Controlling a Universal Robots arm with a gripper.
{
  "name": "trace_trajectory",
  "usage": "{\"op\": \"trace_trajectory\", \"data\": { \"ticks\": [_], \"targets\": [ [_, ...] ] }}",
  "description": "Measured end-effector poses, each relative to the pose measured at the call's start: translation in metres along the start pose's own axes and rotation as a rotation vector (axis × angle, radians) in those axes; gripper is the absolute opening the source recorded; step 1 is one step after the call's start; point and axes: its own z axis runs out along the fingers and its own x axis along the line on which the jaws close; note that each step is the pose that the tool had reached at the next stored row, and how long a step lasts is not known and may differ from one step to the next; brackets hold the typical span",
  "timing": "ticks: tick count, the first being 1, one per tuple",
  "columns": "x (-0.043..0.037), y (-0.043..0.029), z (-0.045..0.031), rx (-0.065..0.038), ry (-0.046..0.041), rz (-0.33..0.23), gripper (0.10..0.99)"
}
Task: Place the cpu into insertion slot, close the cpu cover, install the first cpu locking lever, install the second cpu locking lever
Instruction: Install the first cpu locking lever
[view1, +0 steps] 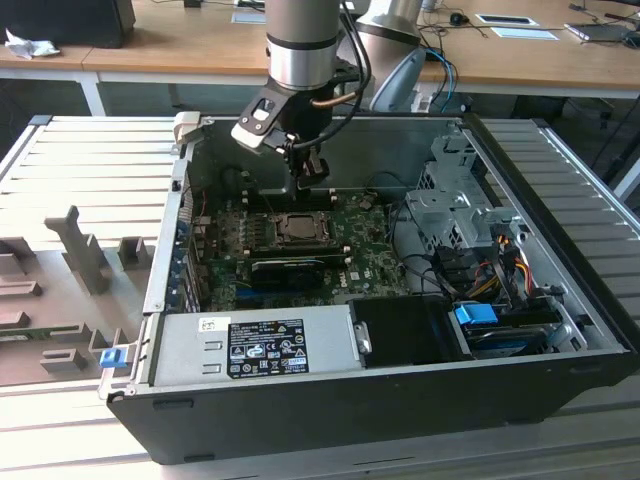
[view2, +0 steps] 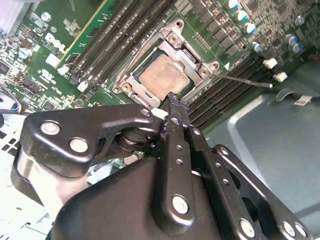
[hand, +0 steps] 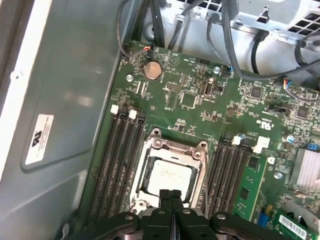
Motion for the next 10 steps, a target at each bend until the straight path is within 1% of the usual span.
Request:
{"op": "trace_trajectory", "data": {
  "ticks": [3, 5, 6, 10],
  "targets": [
    [0.0001, -0.0004, 0.0000, 0.001, -0.0013, -0.026, 0.106],
    [0.0001, -0.0005, 0.0000, 0.002, -0.0051, -0.045, 0.106],
    [0.0001, -0.0005, 0.0000, 0.003, -0.0072, -0.064, 0.106],
    [0.0003, -0.0010, 0.0002, 0.002, -0.0047, -0.144, 0.106]
  ]
}}
